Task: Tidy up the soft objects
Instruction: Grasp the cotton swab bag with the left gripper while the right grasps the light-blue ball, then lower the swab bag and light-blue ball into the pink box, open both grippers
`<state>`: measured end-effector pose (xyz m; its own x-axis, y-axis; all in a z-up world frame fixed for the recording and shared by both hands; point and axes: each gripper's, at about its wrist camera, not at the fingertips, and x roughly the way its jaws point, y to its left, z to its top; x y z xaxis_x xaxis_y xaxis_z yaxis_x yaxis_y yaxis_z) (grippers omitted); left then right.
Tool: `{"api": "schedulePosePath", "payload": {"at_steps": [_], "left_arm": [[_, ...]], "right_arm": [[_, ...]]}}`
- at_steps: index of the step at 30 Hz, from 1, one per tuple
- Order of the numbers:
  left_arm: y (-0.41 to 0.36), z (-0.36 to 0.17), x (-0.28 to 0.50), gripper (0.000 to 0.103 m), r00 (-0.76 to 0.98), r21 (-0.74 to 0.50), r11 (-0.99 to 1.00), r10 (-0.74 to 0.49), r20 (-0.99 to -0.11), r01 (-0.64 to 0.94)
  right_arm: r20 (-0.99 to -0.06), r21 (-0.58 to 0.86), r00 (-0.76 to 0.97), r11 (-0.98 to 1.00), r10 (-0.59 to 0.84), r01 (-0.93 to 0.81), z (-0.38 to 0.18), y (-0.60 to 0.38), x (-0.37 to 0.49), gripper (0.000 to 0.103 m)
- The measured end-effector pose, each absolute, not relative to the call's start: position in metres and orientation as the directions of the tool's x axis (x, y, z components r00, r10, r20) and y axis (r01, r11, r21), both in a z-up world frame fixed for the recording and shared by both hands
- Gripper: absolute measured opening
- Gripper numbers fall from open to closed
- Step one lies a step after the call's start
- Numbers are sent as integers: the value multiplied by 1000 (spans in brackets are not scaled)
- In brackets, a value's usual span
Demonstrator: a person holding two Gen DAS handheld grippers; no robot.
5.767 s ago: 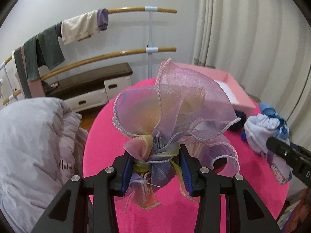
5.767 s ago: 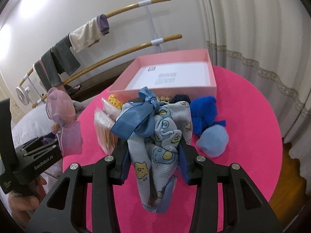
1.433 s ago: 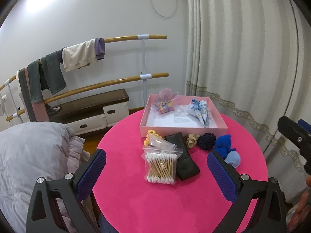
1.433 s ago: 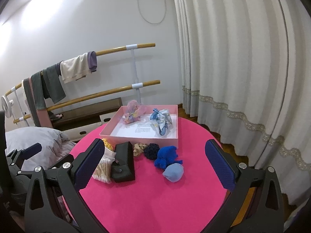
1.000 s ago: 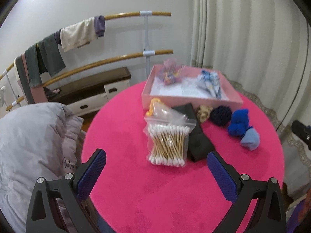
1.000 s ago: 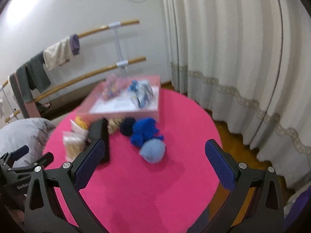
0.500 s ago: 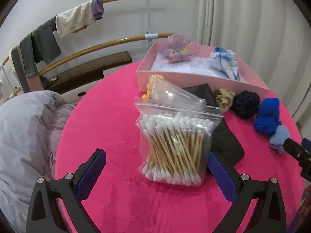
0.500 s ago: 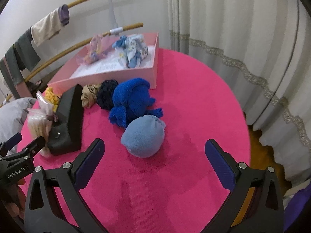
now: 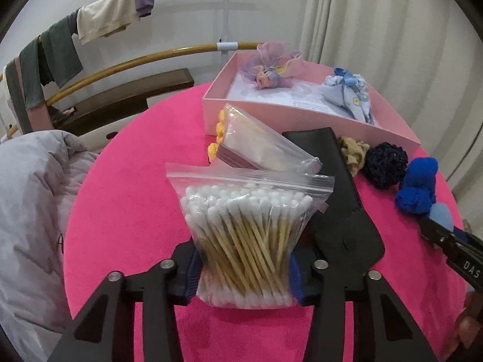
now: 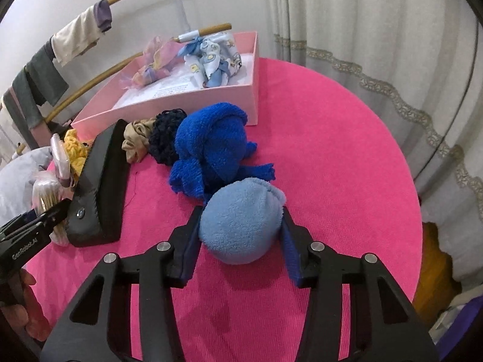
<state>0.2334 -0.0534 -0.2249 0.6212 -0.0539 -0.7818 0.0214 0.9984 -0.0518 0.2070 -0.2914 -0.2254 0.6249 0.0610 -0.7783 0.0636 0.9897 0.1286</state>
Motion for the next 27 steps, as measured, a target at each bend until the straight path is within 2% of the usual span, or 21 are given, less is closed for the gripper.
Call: {"api": "schedulePosePath", "payload": {"at_steps": [19, 27], "left_arm": [[-45, -170, 176, 40, 673, -49, 999, -48, -738, 17], [-41, -123, 197, 40, 725, -62, 998, -53, -686, 14]], "right_arm": [[-719, 178, 681, 984, 136, -8, -180, -275, 182, 44], [-665, 177, 719, 978, 202, -111, -141, -250, 214, 44]]}}
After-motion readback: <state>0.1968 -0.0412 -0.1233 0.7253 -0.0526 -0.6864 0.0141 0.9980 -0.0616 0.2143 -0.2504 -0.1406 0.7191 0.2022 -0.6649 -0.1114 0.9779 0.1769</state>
